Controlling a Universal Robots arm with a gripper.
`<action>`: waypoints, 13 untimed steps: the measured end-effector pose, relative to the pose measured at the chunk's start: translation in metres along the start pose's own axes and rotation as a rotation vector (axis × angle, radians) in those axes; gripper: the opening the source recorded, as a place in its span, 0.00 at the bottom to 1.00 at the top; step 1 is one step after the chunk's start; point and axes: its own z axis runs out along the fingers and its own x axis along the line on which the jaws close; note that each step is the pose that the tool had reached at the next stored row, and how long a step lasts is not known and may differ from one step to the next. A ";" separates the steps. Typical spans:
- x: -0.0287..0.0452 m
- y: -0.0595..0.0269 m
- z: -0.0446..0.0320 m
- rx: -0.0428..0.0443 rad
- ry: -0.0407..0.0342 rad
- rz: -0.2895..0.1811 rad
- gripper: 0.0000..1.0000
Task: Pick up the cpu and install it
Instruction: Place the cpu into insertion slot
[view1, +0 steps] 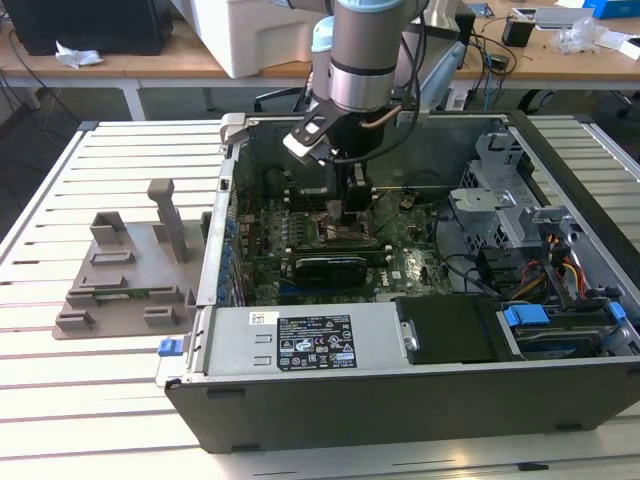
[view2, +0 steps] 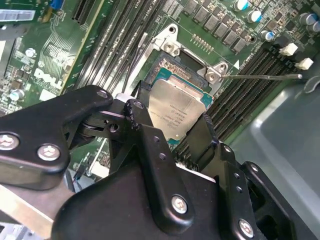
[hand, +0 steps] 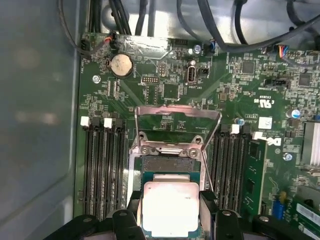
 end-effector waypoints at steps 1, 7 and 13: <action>0.0000 -0.0001 0.0025 0.0001 -0.0002 0.000 0.54; 0.0004 0.0005 0.0161 0.0000 0.0000 0.000 0.54; 0.0006 0.0007 0.0232 0.0003 0.0004 0.012 0.54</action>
